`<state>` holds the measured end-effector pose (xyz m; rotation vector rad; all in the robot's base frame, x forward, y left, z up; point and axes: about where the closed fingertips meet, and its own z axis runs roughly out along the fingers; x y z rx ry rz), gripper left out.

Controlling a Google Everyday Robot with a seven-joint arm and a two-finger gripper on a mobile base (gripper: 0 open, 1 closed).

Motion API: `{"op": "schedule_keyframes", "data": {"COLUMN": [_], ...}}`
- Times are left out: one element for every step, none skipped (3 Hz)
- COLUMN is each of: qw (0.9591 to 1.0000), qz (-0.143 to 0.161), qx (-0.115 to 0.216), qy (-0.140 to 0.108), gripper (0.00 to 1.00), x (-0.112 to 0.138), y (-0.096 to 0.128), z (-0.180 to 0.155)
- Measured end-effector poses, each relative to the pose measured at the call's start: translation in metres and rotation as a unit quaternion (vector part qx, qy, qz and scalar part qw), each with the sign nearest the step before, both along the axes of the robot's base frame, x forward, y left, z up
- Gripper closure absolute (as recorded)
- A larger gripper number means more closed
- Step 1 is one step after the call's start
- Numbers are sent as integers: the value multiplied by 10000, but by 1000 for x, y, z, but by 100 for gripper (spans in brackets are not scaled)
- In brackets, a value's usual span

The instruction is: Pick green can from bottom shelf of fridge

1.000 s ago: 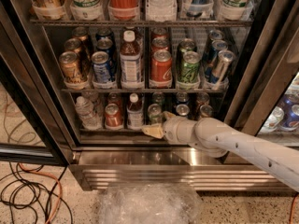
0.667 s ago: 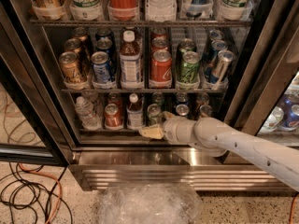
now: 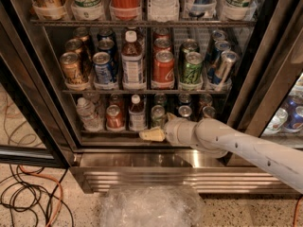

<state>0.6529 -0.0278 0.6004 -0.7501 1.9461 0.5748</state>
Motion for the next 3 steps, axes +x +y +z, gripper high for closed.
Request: {"op": "schedule_keyframes", "data": {"qw": [10000, 10000, 10000], "qz": [5, 5, -6], "qx": [-31, -31, 21], "qy": [-4, -4, -56], "gripper": [15, 16, 35], "x": [9, 9, 13], "y": [7, 7, 15], "z": [-9, -8, -7]}}
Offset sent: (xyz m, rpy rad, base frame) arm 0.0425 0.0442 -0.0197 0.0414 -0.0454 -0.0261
